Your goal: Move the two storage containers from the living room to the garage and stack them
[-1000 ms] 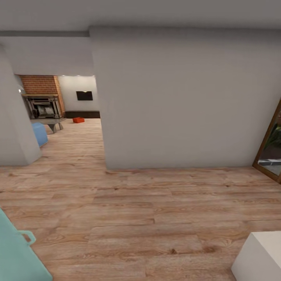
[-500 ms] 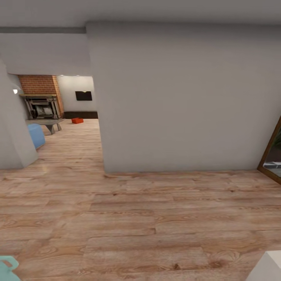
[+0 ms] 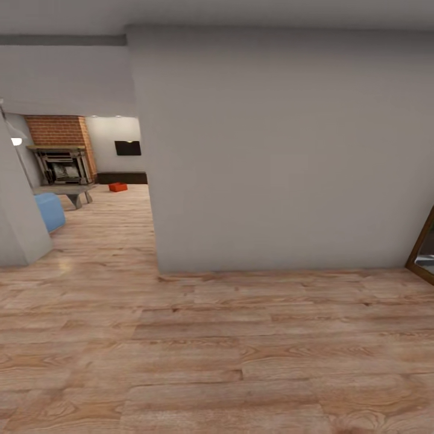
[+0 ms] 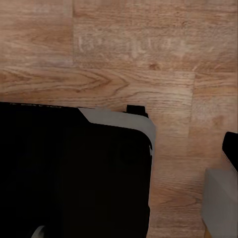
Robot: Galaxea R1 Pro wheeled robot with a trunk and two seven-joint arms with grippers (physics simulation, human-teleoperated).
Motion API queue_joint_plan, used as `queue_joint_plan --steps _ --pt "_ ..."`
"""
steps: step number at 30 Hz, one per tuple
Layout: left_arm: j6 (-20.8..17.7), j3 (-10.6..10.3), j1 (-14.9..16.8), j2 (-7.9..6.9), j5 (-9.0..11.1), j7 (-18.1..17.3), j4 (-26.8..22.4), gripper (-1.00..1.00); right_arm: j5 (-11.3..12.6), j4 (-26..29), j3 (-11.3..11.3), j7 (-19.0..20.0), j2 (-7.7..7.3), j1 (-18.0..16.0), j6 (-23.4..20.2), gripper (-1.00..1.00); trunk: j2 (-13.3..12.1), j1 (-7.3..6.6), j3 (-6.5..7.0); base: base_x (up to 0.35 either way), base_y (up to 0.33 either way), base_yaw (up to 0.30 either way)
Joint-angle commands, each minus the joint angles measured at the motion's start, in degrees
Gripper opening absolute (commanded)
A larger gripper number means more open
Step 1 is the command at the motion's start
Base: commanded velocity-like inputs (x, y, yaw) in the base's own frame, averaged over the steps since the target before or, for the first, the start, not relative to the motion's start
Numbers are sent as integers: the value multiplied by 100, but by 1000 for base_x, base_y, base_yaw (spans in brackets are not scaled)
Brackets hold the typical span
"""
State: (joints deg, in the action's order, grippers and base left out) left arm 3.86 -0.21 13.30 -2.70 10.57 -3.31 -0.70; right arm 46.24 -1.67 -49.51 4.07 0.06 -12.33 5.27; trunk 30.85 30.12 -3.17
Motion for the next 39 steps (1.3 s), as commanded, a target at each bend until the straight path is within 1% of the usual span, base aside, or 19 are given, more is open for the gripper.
queue_joint_plan --steps 1,7,12,39 --pt "16 -5 6 0 51 -29 8 100 61 -18 -41 41 3 -7 27 100 9 6 -11 323 0 0" --pt "17 -5 4 2 51 -28 8 100 61 -18 -41 41 3 -7 28 100 9 6 -11 323 0 1" --pt "17 -5 6 2 51 -29 8 100 61 -18 -41 41 3 -7 34 100 9 6 -11 323 0 91" --pt "18 -5 4 0 51 -29 8 100 61 -18 -41 41 3 -7 35 100 9 6 -11 323 0 263"
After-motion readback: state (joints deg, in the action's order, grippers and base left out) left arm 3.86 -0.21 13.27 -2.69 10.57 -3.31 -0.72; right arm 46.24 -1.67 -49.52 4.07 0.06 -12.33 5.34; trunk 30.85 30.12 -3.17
